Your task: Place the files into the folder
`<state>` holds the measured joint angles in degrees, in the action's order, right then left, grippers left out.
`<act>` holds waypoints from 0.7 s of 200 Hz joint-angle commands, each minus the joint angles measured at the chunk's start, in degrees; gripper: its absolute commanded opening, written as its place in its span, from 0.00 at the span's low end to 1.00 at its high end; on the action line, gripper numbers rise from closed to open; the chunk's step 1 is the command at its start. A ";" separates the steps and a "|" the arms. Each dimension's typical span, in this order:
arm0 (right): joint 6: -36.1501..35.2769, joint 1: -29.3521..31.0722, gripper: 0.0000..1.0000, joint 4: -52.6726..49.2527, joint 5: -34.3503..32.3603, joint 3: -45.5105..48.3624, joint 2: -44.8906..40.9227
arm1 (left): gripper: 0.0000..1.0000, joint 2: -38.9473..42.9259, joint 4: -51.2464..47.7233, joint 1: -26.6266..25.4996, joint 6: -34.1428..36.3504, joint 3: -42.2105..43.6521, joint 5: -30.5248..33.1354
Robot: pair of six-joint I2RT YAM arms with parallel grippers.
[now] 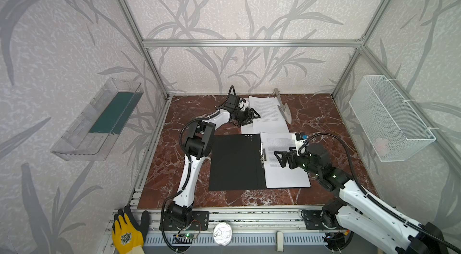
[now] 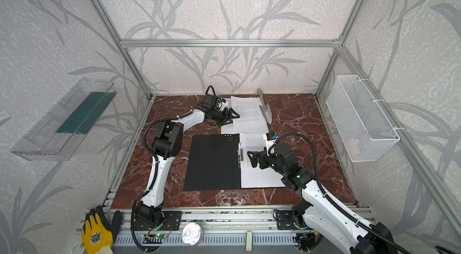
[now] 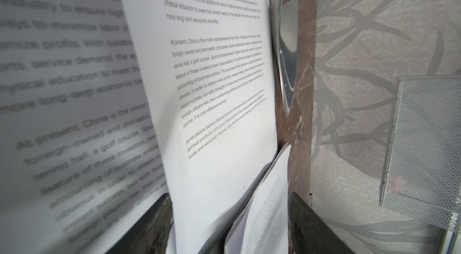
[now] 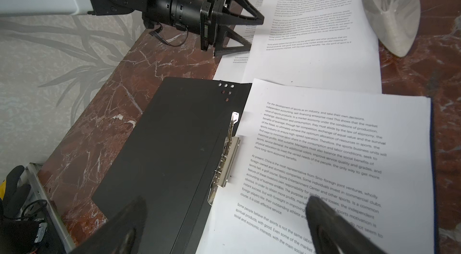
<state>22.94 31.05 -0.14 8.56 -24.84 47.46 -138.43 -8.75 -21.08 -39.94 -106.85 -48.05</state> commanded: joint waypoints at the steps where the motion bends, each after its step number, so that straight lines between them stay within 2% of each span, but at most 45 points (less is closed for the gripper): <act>1: 0.18 -0.12 0.99 1.72 0.67 0.15 0.31 | 0.73 -1.15 9.99 -0.45 -4.62 -0.87 -5.50; 17: 0.09 -0.13 0.99 1.64 0.76 0.01 0.61 | 0.73 -1.62 12.26 -0.62 -6.02 -1.36 -6.33; 35: 0.02 -0.20 0.99 1.65 1.02 -0.04 0.98 | 0.73 -2.07 9.94 -0.71 -4.08 -2.43 -5.39; 107: -0.18 -0.16 0.99 1.61 1.60 -0.49 2.23 | 0.74 -3.36 -10.48 -0.98 15.70 -7.97 3.50; 140: -0.19 -0.20 0.99 1.78 1.88 -0.56 2.89 | 0.73 -3.12 -12.55 -0.97 20.70 -7.67 5.85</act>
<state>22.92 31.00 0.19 9.61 -24.84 50.04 -140.84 -16.40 -21.71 -26.41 -113.19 -45.12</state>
